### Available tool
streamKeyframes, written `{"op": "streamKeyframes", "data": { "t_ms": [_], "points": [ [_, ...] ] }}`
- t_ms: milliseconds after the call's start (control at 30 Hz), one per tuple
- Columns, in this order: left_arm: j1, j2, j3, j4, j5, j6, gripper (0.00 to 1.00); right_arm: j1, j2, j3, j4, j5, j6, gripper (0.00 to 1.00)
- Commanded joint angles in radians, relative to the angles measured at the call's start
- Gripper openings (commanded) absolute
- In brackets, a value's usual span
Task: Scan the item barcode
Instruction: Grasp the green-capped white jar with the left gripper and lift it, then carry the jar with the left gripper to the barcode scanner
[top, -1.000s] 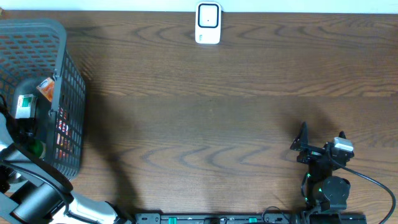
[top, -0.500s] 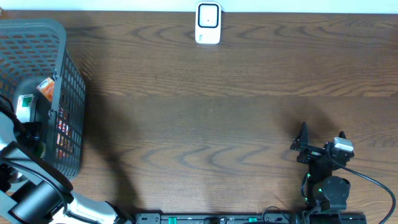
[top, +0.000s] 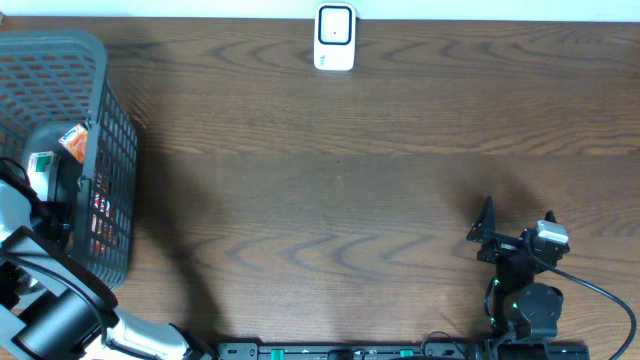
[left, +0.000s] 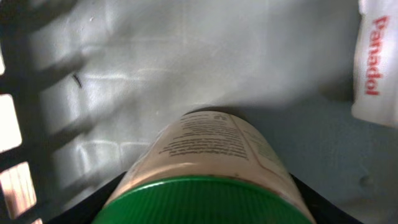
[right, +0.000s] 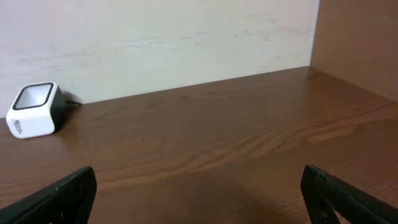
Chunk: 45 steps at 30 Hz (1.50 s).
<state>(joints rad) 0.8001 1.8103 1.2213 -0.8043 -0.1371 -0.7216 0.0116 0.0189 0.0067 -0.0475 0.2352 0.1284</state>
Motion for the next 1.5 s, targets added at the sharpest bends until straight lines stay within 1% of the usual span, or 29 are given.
{"op": "streamKeyframes", "data": {
  "t_ms": [0,67,133,400,600,733,1033,1200,1267,1367,1467],
  "points": [
    [-0.001,0.008,-0.021,0.003,-0.006,0.002,0.56,-0.005,-0.001,-0.001,-0.003,-0.001,-0.006,0.99],
    [0.000,0.008,-0.021,0.003,-0.006,0.003,0.52,-0.005,-0.001,-0.001,-0.003,-0.001,-0.006,0.99],
    [0.000,0.008,-0.020,0.004,-0.010,0.003,0.51,-0.005,-0.001,-0.001,-0.003,-0.001,-0.006,0.99],
    [0.000,-0.002,0.004,-0.029,0.000,0.010,0.51,-0.005,-0.001,-0.001,-0.003,-0.001,-0.006,0.99],
    [0.000,-0.079,0.040,-0.064,0.090,0.014,0.51,-0.005,-0.001,-0.001,-0.003,-0.001,-0.006,0.99],
    [0.000,-0.191,0.051,-0.066,0.175,0.014,0.51,-0.005,-0.001,-0.001,-0.003,-0.001,-0.006,0.99],
    [-0.001,-0.529,0.122,-0.052,0.353,0.014,0.51,-0.005,-0.001,-0.001,-0.003,-0.001,-0.006,0.99],
    [-0.001,-0.703,0.143,0.026,0.510,0.002,0.51,-0.005,-0.001,-0.001,-0.003,-0.001,-0.006,0.99],
    [-0.003,-0.769,0.143,0.079,0.591,-0.026,0.51,-0.005,-0.001,-0.001,-0.003,-0.001,-0.006,0.99],
    [-0.032,-0.830,0.143,0.138,0.683,-0.066,0.51,-0.005,-0.001,-0.001,-0.003,-0.001,-0.006,0.99],
    [-0.120,-0.865,0.143,0.156,0.722,-0.113,0.51,-0.005,-0.001,-0.001,-0.003,-0.001,-0.006,0.99]
  ]
}}
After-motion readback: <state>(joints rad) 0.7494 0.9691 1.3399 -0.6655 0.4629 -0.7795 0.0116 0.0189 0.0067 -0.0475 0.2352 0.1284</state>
